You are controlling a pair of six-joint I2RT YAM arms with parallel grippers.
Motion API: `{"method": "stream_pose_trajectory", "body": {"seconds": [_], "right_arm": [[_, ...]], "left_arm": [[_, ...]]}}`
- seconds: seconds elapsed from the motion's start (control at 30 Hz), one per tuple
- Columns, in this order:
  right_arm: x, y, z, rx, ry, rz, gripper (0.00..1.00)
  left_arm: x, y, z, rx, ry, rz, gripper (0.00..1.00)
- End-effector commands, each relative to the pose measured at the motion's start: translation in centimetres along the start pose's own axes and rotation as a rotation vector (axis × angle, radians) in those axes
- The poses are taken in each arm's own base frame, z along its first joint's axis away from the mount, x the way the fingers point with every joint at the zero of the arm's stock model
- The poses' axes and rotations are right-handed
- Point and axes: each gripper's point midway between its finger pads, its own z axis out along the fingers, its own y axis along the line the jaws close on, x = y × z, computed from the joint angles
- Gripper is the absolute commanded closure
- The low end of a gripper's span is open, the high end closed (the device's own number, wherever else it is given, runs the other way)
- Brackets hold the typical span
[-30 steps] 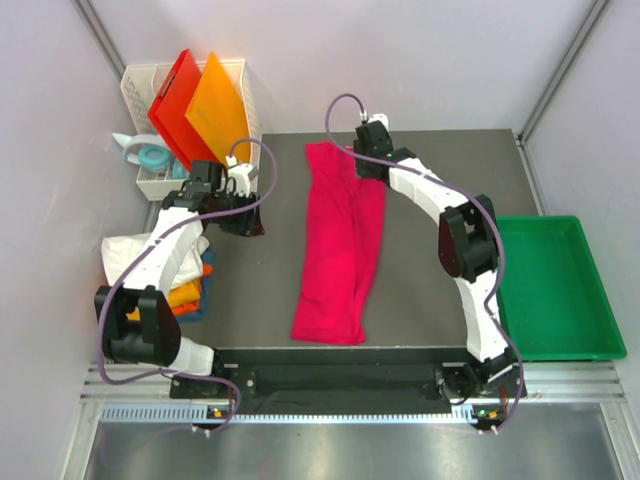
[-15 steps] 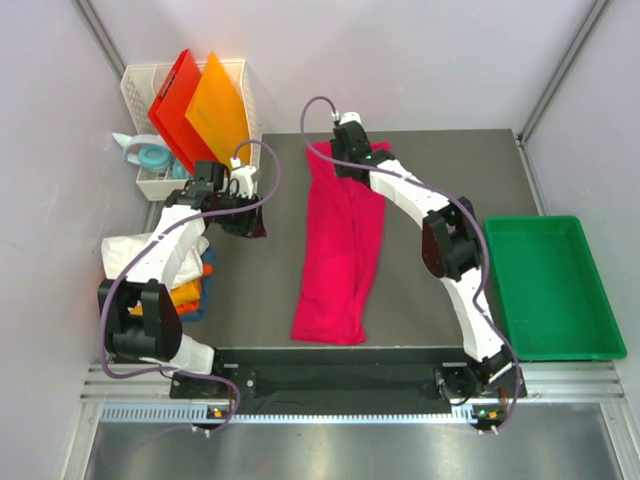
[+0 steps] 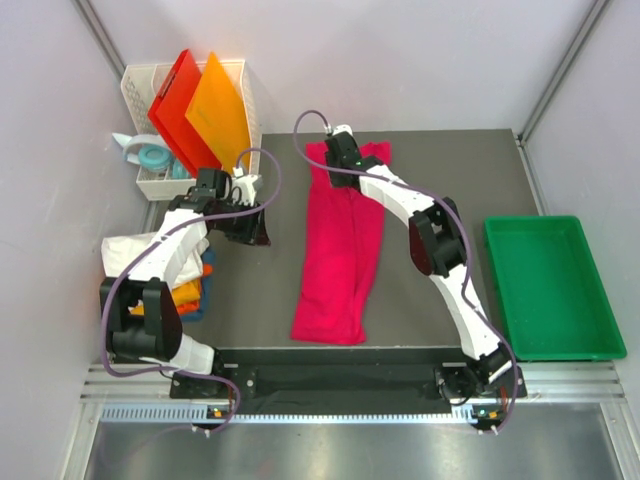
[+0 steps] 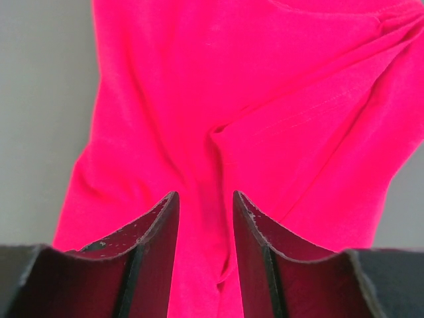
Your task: Fold and stack the t-shirts
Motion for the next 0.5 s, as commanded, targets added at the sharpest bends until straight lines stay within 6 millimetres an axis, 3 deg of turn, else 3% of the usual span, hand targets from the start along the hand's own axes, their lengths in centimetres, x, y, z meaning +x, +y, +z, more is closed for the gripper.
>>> {"method": "stream_pose_trajectory", "body": {"seconds": [0.0, 0.37, 0.47], "right_arm": [[-2.7, -1.0, 0.1, 0.016, -0.066, 0.039, 0.61], [-0.2, -1.4, 1.8, 0.025, -0.009, 0.037, 0.61], [-0.2, -1.6, 1.8, 0.028, -0.010, 0.043, 0.68]], "left_arm": [[-0.6, -0.7, -0.5, 0.024, -0.043, 0.005, 0.51], [-0.4, -0.6, -0.4, 0.017, -0.044, -0.002, 0.51], [-0.3, -0.5, -0.2, 0.019, -0.036, -0.008, 0.51]]}}
